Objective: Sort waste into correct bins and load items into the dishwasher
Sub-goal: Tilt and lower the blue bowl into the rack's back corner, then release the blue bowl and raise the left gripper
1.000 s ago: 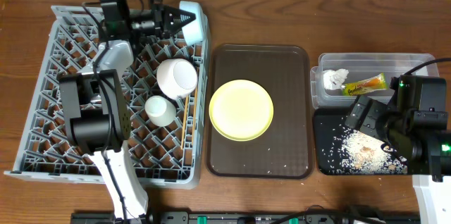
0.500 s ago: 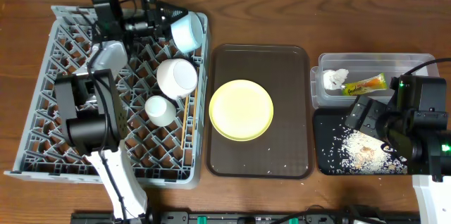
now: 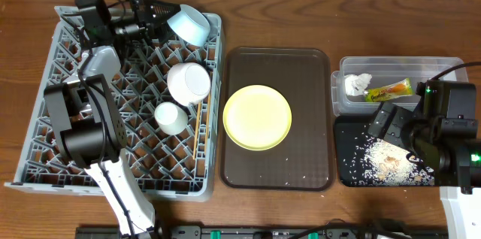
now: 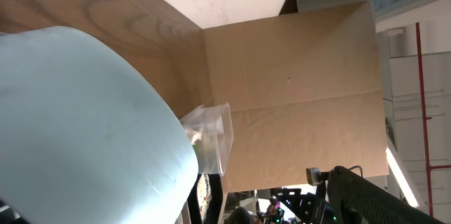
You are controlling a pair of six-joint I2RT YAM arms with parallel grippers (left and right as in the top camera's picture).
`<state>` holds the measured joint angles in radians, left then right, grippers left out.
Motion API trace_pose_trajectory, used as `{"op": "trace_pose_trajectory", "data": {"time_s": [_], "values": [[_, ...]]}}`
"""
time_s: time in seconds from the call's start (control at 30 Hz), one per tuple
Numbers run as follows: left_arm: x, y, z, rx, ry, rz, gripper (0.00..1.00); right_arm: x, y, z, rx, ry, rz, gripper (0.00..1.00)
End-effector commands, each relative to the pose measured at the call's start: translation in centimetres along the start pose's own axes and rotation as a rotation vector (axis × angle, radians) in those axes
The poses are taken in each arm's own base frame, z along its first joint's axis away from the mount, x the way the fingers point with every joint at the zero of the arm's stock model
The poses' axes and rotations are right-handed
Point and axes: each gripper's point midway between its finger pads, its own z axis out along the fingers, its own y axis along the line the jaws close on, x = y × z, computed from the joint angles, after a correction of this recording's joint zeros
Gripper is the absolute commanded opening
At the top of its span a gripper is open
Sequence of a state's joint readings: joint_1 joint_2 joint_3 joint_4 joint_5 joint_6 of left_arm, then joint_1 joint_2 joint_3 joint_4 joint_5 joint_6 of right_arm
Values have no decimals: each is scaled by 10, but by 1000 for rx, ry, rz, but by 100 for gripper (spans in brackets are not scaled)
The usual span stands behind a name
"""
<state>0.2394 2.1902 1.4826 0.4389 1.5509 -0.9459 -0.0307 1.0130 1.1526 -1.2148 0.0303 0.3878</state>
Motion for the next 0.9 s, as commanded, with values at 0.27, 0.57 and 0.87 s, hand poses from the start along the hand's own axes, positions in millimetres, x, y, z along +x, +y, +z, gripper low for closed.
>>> {"op": "trace_pose_trajectory", "data": {"time_s": [0.27, 0.57, 0.87], "values": [[13, 24, -16, 2, -12, -119, 92, -2, -2, -1, 8, -8, -4, 99], [12, -1, -15, 5, -10, -135, 97, -2, -2, -1, 8, -8, -4, 99], [14, 0, -17, 5, -13, -253, 98, -2, -3, -1, 8, -7, -4, 99]]}}
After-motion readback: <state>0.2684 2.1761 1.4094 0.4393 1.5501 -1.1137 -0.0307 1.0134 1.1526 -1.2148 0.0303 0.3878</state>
